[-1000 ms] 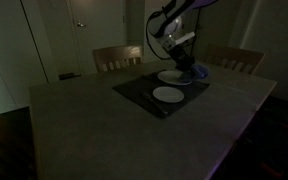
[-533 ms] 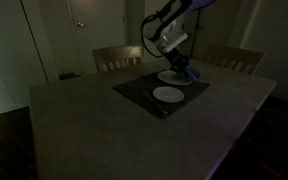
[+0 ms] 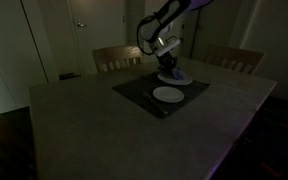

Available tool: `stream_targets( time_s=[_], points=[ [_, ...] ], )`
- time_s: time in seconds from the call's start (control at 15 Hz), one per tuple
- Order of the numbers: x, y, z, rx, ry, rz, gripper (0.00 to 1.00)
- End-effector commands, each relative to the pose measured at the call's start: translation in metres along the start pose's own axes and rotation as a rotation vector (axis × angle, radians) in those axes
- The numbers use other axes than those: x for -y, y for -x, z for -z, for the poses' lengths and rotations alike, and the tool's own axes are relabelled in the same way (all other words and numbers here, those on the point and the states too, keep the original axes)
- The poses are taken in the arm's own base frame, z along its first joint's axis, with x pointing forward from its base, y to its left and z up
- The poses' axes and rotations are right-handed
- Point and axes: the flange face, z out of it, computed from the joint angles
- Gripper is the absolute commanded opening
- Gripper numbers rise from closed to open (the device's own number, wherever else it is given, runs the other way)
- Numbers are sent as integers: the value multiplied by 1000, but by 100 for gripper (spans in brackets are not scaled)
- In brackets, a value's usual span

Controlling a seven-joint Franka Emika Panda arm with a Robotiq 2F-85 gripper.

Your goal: Use the blue towel to wipe the plate on the right

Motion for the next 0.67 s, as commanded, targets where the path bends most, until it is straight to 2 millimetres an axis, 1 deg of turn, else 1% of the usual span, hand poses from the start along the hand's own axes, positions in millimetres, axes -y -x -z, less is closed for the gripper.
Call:
stream_targets(
  time_s=[0.0, 0.27, 0.47, 0.6],
  points=[
    [-3, 1, 12, -53, -144, 41, 2],
    [-17, 9, 33, -81, -305, 105, 2],
    [-25, 17, 39, -76, -416, 189, 2],
    [-29, 23, 36, -54, -469, 256, 2]
  ],
)
